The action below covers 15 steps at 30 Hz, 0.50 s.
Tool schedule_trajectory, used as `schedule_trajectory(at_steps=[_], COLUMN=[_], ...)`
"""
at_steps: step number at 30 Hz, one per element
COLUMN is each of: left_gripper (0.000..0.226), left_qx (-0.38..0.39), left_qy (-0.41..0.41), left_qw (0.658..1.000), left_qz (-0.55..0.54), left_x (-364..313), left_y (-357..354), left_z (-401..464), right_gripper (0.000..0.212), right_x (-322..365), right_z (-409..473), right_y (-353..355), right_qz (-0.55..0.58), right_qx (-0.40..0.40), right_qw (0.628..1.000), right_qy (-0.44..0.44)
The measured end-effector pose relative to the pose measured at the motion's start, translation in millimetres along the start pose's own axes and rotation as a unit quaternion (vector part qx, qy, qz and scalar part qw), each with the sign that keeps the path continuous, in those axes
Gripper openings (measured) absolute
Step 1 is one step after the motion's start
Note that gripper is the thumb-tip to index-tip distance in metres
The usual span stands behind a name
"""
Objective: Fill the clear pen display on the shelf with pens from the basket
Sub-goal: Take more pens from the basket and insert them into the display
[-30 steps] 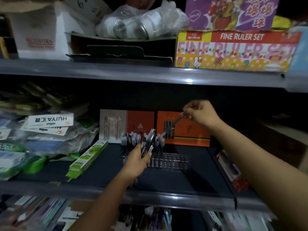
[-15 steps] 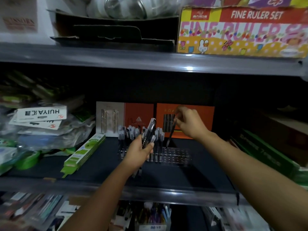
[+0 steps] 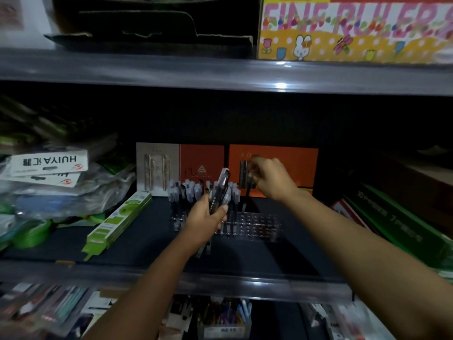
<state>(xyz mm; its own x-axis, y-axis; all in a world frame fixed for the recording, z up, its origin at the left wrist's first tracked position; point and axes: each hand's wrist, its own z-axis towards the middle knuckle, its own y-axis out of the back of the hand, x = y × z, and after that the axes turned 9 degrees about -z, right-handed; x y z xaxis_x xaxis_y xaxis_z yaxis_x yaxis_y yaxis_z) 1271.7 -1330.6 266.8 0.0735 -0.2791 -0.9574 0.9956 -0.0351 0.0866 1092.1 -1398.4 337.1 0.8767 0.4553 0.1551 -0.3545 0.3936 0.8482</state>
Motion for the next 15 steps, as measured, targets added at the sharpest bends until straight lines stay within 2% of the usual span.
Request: schedule_trajectory(at_steps=[10,15], left_gripper=[0.01,0.008], left_qx=[0.003,0.003], left_qy=[0.003,-0.008], left_qw=[1.0,1.0], left_qz=[-0.026,-0.006], left_x=[2,4], left_y=[-8,-7], left_z=[3,7], right_gripper=[0.011,0.012], right_x=[-4,-3], right_z=[4,6], right_y=[-18,-32], right_qz=[0.003,0.003], right_qx=[0.054,0.087], right_qw=[0.998,0.996], right_qy=[0.026,0.018])
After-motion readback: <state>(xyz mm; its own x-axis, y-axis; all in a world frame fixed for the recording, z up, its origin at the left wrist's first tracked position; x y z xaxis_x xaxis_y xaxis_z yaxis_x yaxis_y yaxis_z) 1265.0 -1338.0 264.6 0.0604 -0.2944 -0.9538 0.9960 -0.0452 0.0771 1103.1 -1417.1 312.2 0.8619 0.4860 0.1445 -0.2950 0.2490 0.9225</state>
